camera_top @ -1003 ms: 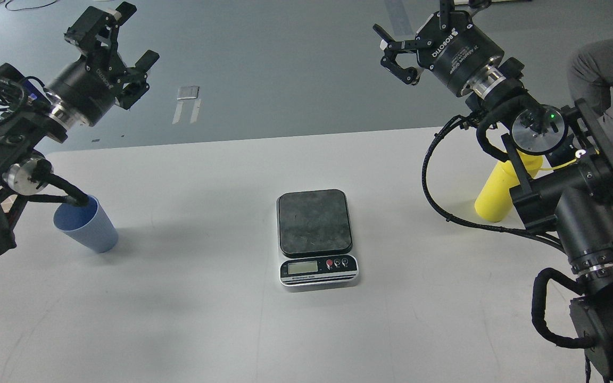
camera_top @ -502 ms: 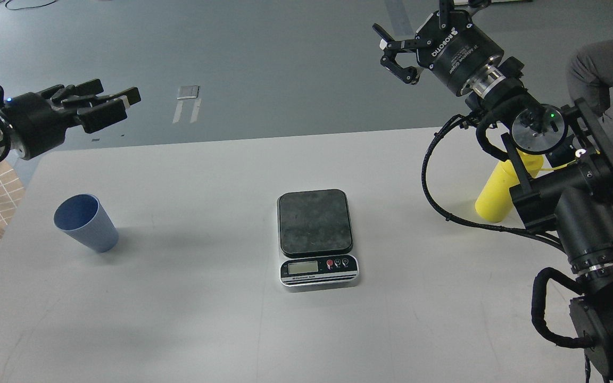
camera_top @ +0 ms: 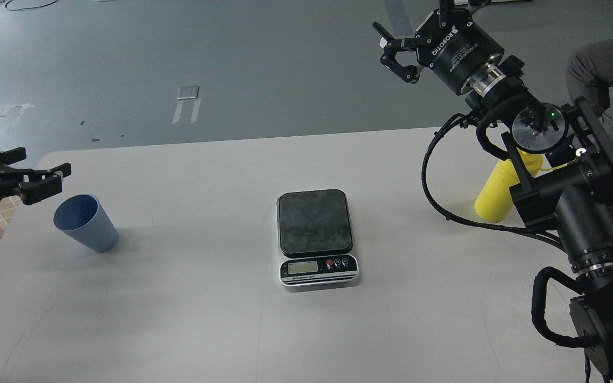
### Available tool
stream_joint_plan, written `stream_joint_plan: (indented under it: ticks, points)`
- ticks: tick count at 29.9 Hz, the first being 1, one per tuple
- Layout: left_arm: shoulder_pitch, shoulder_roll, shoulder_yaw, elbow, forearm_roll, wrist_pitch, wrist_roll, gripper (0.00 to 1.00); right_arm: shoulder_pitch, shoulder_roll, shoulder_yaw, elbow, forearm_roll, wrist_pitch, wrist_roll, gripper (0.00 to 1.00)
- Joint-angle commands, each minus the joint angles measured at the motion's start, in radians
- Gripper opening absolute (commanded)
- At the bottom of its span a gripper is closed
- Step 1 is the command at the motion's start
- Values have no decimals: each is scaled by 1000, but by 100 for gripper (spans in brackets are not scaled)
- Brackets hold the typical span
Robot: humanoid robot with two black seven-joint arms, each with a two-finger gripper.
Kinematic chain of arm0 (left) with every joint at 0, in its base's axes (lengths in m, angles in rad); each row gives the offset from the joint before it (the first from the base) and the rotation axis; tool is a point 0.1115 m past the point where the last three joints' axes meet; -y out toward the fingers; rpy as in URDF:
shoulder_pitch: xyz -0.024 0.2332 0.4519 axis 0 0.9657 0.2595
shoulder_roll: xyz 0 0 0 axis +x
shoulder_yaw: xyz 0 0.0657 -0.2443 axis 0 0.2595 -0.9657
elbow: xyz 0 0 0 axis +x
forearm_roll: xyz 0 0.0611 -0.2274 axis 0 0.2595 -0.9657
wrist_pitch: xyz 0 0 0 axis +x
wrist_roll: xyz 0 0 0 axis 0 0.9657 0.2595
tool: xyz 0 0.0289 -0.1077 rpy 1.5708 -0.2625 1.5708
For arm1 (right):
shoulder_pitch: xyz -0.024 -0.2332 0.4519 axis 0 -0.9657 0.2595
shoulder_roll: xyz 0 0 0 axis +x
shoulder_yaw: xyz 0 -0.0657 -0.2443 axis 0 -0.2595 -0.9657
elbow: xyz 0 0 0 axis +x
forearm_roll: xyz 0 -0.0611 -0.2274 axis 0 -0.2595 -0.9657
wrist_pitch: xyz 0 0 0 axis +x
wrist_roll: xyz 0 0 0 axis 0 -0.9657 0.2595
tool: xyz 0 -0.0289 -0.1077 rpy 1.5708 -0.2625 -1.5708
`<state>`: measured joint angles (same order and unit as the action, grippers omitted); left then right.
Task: Pour seasoning into cup on scale with both arms
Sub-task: 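Reach the left gripper down to the blue cup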
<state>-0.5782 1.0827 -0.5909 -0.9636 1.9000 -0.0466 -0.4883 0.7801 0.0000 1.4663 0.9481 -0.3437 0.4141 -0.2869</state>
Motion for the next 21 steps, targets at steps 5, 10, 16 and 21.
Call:
stream_joint_plan:
  ticks: [5, 10, 16, 21]
  points:
    - [4, -17, 49, 45, -54, -7, 0, 89, -7, 0, -1, 0, 0, -2, 0, 100]
    - [3, -20, 83, 48, -82, -9, 0, 89, -4, 0, -1, 0, 0, -3, 0, 100]
    - [3, -44, 114, 68, -101, -10, 0, 87, -5, 0, -1, 0, 0, -3, 0, 100]
    - [4, -58, 131, 82, -125, -12, 0, 87, -5, 0, -1, 0, 0, -3, 0, 100]
